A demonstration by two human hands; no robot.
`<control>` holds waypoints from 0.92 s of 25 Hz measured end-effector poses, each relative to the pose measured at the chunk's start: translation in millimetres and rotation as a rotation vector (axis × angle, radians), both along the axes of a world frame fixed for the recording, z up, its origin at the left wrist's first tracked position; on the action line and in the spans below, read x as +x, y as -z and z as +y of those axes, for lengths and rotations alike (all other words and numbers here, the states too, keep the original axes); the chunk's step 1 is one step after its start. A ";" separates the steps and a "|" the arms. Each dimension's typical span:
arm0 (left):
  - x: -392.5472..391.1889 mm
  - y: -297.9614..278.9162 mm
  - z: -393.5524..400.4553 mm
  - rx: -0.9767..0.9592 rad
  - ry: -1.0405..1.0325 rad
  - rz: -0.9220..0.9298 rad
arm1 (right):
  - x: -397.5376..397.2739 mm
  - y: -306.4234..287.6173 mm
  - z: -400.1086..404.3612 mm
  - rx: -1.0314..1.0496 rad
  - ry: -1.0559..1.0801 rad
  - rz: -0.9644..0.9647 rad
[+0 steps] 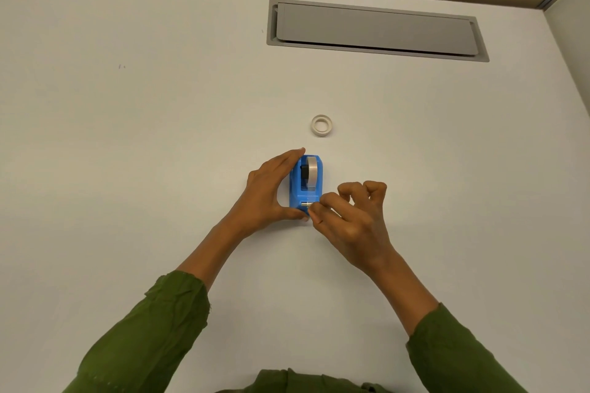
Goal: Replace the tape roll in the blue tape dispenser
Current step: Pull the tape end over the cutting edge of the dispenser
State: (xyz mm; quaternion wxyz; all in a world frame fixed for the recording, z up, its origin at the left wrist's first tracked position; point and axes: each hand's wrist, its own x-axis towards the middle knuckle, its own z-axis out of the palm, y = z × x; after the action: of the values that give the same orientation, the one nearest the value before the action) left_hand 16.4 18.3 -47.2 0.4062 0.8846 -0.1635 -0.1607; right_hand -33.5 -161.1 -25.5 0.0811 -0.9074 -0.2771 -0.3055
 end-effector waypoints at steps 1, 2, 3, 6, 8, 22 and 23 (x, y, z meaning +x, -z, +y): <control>0.0 0.1 0.1 0.003 0.000 0.000 | -0.1 0.9 -0.9 -0.030 -0.021 -0.026; -0.1 0.4 0.2 0.005 0.000 0.000 | -0.2 2.4 -1.8 -0.066 -0.047 -0.054; -0.1 0.5 0.1 0.008 0.001 0.001 | -0.3 4.3 -2.8 -0.107 -0.075 -0.087; 0.2 0.4 -0.4 0.016 0.002 0.013 | 3.3 8.4 -4.7 -0.211 -0.150 -0.188; 0.0 0.0 -0.9 0.019 0.001 0.012 | 6.8 10.3 -7.4 -0.269 -0.201 -0.228; -1.9 -1.9 -0.3 0.013 -0.004 0.015 | -11.6 24.8 -12.1 0.080 -0.083 0.162; -2.3 -1.9 -0.5 0.012 -0.006 0.021 | -16.1 24.1 -10.8 0.244 -0.023 0.270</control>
State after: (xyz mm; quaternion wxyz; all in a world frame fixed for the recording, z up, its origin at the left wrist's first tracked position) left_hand 14.1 17.9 -45.3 0.4030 0.8857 -0.1555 -0.1699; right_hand -49.6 -171.9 -49.5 0.2306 -0.9203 -0.2351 -0.2111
